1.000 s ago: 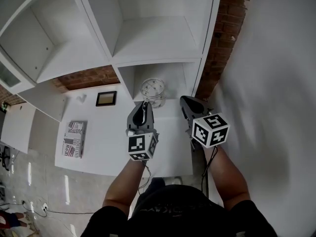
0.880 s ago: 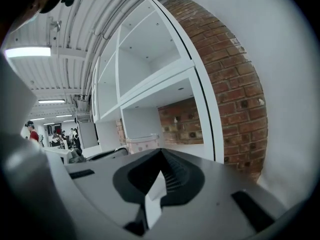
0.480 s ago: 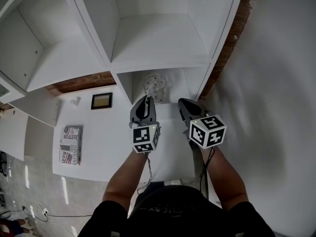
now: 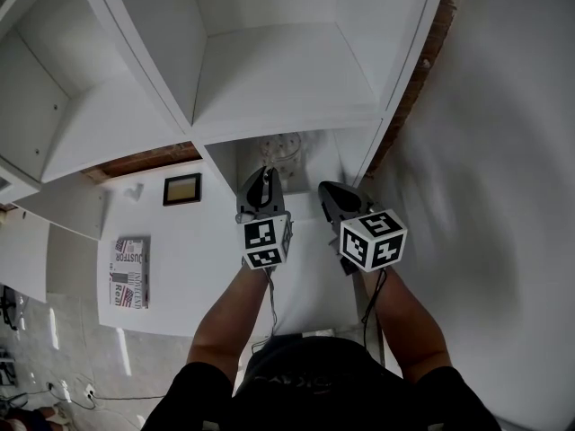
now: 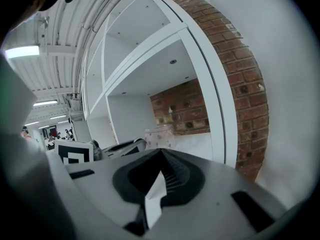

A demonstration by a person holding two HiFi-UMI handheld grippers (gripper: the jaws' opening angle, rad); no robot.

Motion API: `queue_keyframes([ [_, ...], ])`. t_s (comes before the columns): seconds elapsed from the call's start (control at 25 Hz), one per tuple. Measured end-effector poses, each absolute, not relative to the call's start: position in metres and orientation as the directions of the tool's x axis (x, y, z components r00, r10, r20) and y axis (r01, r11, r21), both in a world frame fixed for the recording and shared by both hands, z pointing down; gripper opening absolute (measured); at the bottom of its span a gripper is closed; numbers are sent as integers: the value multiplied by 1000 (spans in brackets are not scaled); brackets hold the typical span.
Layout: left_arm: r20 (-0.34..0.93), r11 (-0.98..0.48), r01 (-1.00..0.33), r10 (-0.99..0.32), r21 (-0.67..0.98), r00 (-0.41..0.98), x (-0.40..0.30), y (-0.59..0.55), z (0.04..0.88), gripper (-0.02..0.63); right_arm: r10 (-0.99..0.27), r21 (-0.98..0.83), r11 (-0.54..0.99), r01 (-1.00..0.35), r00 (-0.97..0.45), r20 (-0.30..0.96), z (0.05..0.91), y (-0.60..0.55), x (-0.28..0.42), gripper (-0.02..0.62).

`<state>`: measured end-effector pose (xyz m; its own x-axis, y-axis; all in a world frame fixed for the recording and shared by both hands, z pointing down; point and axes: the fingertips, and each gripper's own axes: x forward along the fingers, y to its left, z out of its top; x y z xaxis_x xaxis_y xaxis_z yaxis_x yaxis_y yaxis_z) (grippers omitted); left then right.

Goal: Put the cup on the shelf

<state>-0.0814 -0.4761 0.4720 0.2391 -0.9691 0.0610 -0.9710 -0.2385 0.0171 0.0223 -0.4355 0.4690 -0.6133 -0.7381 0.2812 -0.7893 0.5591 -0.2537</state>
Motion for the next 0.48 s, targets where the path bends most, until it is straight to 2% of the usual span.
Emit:
queue_keyframes([
  [0.48,145,-198,-980,-971,-26,192,-77,-494,482,40,-733,-280,551,-786,-617,288,477,-437,35,0],
])
